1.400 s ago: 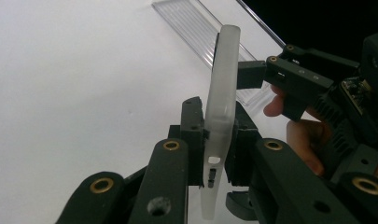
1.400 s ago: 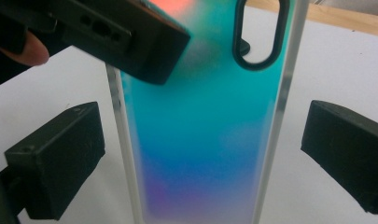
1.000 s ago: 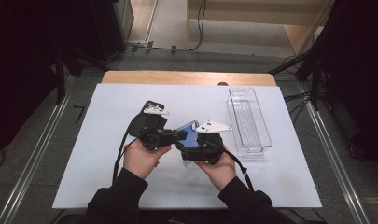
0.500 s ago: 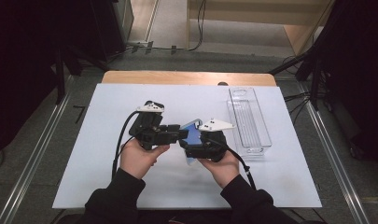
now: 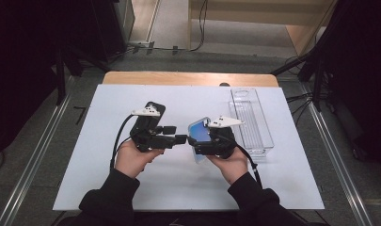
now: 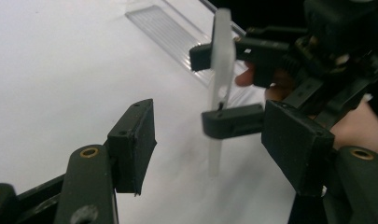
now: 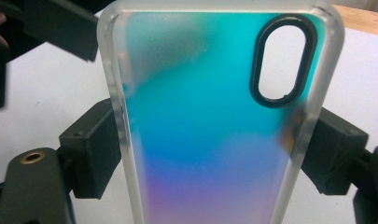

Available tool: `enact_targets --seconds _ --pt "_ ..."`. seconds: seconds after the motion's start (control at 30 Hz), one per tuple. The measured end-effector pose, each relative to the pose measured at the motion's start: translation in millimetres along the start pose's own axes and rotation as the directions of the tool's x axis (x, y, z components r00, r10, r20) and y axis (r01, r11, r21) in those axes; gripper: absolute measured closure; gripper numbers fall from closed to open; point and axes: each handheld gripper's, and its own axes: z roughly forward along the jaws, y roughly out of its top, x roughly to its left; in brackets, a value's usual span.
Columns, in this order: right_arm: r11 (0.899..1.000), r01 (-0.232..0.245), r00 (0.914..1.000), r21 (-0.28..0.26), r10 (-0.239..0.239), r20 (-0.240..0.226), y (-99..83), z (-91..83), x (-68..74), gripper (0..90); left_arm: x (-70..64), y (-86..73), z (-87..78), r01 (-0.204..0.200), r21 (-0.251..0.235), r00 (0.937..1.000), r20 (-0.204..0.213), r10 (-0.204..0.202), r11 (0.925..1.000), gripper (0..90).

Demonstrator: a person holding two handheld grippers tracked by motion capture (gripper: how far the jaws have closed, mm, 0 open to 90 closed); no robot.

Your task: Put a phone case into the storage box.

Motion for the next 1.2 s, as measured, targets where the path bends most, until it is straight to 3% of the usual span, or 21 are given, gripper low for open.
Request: enact_targets --seconds 0.3,0.4,0.6,0.73,0.97,1.2 --pt "1.0 -0.003 0.9995 -0.006 0.003 -0.03 2.7 -6.1 -8.1 15.5 7.1 -15.6 2.3 -0.074 0.039 0.9973 0.01 0.073 0.9965 31.7" --pt "1.0 0.002 0.9988 -0.001 -0.002 -0.049 4.4 -8.0 -10.5 15.5 11.2 -22.1 0.3 -0.07 0.042 0.9974 0.019 0.069 0.9967 31.7" --pt "1.0 0.008 0.9979 -0.011 -0.009 -0.064 7.2 -12.4 -14.0 15.5 17.8 -40.1 -7.2 -0.113 0.072 0.9936 0.016 0.112 0.991 31.6" --pt "1.0 0.016 0.9968 -0.013 -0.017 -0.078 9.2 -13.5 -14.6 15.5 21.0 -52.0 -13.8 -0.142 0.064 0.9899 0.006 0.142 0.9878 31.6" --pt "1.0 0.021 0.9949 -0.01 -0.021 -0.098 11.2 -16.2 -17.7 15.5 28.3 -68.0 -20.8 -0.125 0.079 0.9921 -0.001 0.126 0.989 31.6" --pt "1.0 -0.005 0.9934 -0.009 0.004 -0.115 19.6 -24.0 -29.4 15.5 30.8 -82.1 -21.2 -0.093 0.097 0.995 -0.029 0.096 0.991 31.6"
